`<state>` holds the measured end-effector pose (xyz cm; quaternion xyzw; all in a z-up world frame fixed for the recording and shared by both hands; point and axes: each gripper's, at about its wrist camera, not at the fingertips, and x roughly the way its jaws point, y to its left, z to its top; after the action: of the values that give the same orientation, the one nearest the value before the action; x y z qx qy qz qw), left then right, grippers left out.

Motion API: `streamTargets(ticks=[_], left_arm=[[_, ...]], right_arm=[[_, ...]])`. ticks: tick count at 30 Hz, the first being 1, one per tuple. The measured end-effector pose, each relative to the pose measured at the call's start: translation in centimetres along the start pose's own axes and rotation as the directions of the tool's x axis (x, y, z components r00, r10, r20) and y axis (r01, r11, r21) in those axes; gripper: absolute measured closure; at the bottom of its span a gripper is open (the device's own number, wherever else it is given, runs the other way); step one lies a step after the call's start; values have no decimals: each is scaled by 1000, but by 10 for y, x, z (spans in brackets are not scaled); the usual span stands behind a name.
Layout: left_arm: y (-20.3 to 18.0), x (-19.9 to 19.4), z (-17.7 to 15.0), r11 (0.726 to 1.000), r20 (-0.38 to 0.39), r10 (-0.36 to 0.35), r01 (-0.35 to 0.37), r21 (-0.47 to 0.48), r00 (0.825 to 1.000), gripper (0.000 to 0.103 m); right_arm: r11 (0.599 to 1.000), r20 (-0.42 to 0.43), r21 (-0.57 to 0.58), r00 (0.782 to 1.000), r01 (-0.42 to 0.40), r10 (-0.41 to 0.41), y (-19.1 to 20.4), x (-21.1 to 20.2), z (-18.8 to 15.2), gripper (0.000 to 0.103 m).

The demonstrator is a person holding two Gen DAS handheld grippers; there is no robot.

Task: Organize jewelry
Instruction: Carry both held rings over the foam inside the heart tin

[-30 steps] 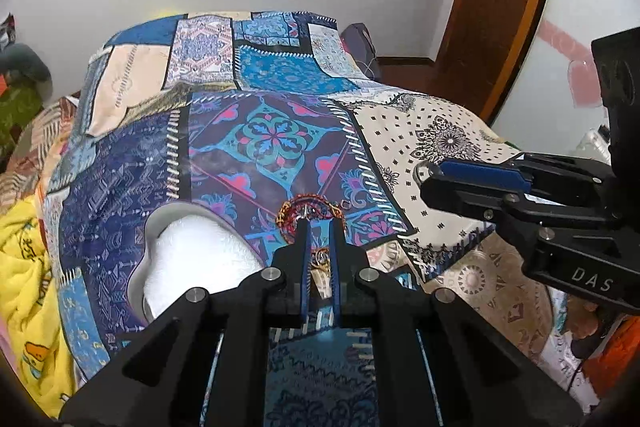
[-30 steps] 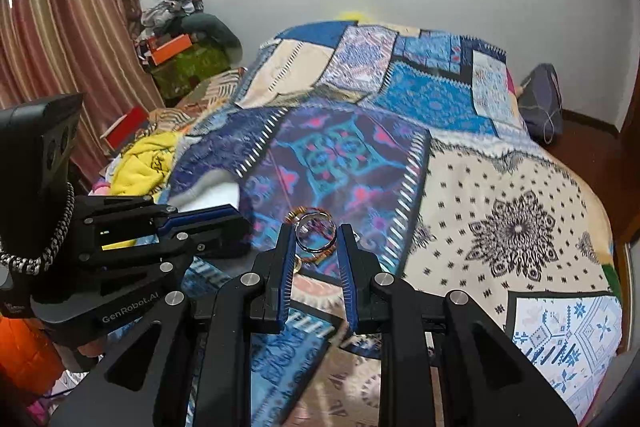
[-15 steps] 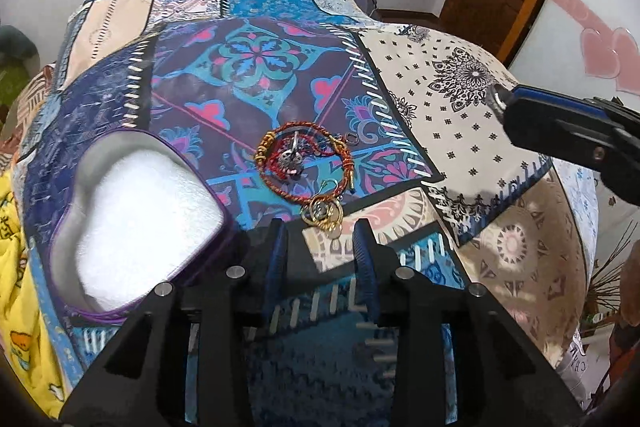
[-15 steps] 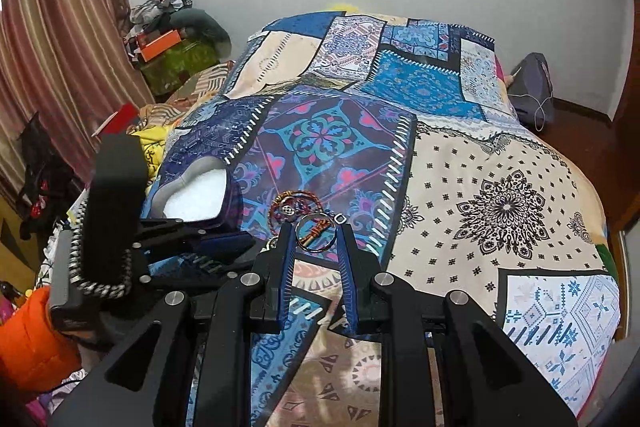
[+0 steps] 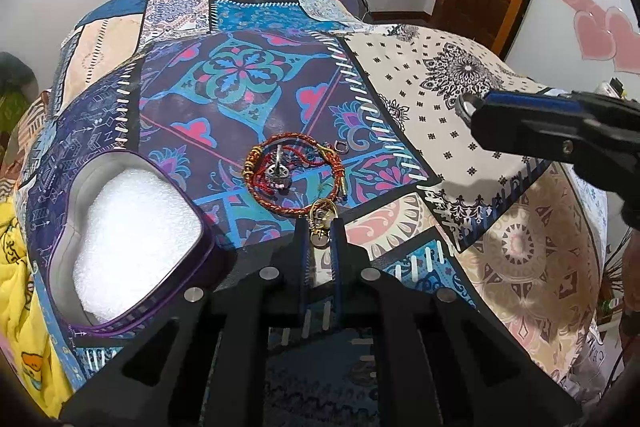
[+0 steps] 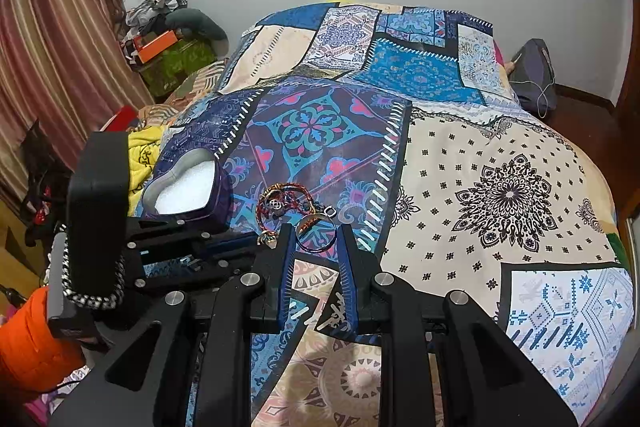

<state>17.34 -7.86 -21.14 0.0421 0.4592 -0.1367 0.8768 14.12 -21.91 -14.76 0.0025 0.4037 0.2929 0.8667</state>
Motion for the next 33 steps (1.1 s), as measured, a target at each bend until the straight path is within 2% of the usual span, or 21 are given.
streamTargets(ticks=[8, 20, 27, 33], left_arm=[[2, -33, 4, 1000, 71, -4, 5, -12, 997, 94], [43, -88, 8, 995, 194, 68, -51, -87, 979, 94], [74, -103, 2, 991, 214, 86, -61, -119, 973, 94], [91, -96, -7, 991, 182, 84, -63, -122, 980, 94]], right_arm=[[1000, 6, -3, 1000, -2, 2, 3, -3, 2, 84], [997, 31, -59, 998, -50, 52, 40, 4, 21, 84], [991, 28, -107, 996, -84, 88, 74, 22, 32, 84], [986, 5, -128, 994, -108, 109, 92, 42, 38, 84]])
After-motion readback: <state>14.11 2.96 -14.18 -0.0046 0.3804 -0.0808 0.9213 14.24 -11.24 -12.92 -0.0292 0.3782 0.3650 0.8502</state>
